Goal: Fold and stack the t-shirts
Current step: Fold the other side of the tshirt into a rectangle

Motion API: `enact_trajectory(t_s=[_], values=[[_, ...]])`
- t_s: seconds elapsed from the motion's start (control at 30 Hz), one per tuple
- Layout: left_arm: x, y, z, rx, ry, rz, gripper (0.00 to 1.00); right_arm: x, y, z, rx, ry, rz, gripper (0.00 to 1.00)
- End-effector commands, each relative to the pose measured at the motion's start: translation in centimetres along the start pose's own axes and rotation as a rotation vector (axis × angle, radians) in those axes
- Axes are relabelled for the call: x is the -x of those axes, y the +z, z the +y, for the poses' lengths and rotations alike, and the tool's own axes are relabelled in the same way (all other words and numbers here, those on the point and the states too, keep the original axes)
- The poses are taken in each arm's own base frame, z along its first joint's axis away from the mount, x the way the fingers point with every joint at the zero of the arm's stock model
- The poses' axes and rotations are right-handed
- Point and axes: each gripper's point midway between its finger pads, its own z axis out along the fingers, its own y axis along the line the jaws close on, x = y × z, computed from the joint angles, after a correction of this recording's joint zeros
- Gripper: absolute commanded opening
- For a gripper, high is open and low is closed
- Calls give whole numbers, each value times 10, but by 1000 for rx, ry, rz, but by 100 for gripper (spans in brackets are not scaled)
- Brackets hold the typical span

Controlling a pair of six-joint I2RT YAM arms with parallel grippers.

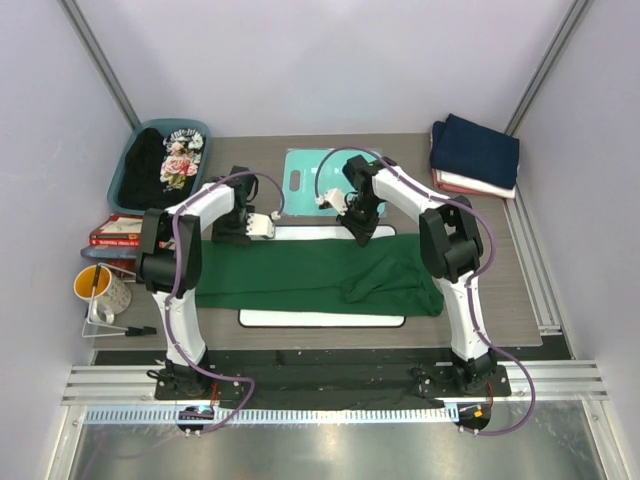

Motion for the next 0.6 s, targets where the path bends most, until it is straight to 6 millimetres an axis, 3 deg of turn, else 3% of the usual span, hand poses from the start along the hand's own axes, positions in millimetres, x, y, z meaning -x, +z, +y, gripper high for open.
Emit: enact_trajectory(t_s=[0.0, 0.17, 0.33, 0.57], values=[[-4, -10, 11, 27, -10, -3, 64, 12, -42, 10, -28, -15, -57, 9], [-1, -6, 12, 15, -15, -12, 64, 8, -59, 24, -34, 0, -90, 8], [2, -5, 13, 12, -13, -26, 64, -16, -44, 37, 10, 20, -30, 8], [2, -5, 13, 8, -10, -23, 64, -24, -30, 46, 71, 27, -3, 8]])
